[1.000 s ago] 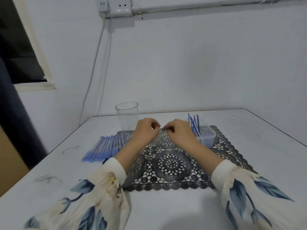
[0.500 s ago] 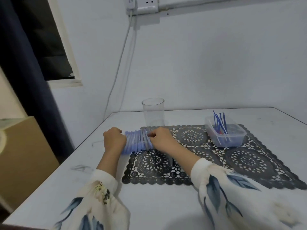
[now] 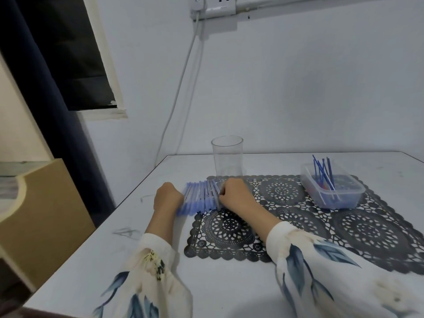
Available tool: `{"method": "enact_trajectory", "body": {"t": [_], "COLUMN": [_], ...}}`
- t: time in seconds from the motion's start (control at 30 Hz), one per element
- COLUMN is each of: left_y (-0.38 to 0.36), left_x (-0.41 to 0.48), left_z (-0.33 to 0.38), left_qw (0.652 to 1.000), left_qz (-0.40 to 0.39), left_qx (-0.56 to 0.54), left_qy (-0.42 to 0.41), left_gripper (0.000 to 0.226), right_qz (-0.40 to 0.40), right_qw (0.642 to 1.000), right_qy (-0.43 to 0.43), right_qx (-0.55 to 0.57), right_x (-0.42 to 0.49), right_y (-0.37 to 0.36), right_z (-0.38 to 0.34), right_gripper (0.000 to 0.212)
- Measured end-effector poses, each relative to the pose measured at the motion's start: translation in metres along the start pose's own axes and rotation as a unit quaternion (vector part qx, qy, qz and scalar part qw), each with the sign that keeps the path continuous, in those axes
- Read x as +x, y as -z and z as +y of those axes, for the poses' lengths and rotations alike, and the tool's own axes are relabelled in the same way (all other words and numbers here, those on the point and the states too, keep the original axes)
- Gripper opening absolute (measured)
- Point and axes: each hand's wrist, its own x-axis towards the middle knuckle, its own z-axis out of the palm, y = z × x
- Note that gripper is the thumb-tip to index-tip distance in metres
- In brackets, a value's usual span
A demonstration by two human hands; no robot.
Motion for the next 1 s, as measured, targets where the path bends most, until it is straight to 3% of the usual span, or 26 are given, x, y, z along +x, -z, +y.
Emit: {"method": "enact_trajectory", "body": {"t": [0.1, 0.2, 0.27, 0.37, 0.43, 0.53, 0.67, 0.77, 0.87, 1.0], "left_y": [0.001, 0.008, 0.013, 0.024, 0.030, 0.037, 0.049, 0.058, 0.062, 0.054], "left_x": [0.001, 0.002, 0.004, 0.000, -0.009, -0.026, -0.034, -0.028, -0.018, -0.001], "left_z": [0.000, 0.001, 0.000, 0.005, 0.016, 0.042, 0.079, 0.108, 0.134, 0.150], "left_qw": [1.000, 0.999, 0.997, 0.986, 0.967, 0.925, 0.881, 0.862, 0.881, 0.931], "left_qz": [-0.006, -0.003, 0.013, 0.064, 0.094, 0.117, 0.135, 0.121, 0.105, 0.043], "left_qx": [-0.018, -0.045, -0.076, -0.153, -0.232, -0.338, -0.397, -0.404, -0.346, -0.229], "left_qy": [0.011, 0.020, 0.019, -0.012, -0.050, -0.130, -0.218, -0.280, -0.305, -0.279], "left_gripper": [0.022, 0.003, 0.016, 0.021, 0.017, 0.012, 0.014, 0.019, 0.012, 0.010], "right_qz": [-0.014, -0.031, -0.054, -0.090, -0.109, -0.106, 0.022, 0.170, 0.257, 0.252], "right_qw": [0.999, 0.996, 0.991, 0.985, 0.985, 0.993, 0.976, 0.949, 0.926, 0.943], "right_qy": [0.017, 0.008, -0.005, -0.023, -0.030, -0.045, -0.001, 0.050, 0.083, 0.074], "right_qx": [-0.027, -0.087, -0.123, -0.144, -0.132, -0.015, 0.215, 0.260, 0.263, 0.205], "right_x": [-0.003, -0.005, -0.007, -0.011, -0.012, -0.010, -0.007, 0.006, 0.026, 0.050], "right_y": [0.007, 0.013, 0.017, 0.028, 0.039, 0.057, 0.086, 0.108, 0.123, 0.128], "right_z": [-0.003, -0.006, -0.005, -0.001, 0.002, 0.004, -0.004, -0.014, -0.021, -0.017], "right_gripper": [0.017, 0.022, 0.027, 0.019, 0.016, 0.017, 0.014, 0.008, 0.007, 0.012]}}
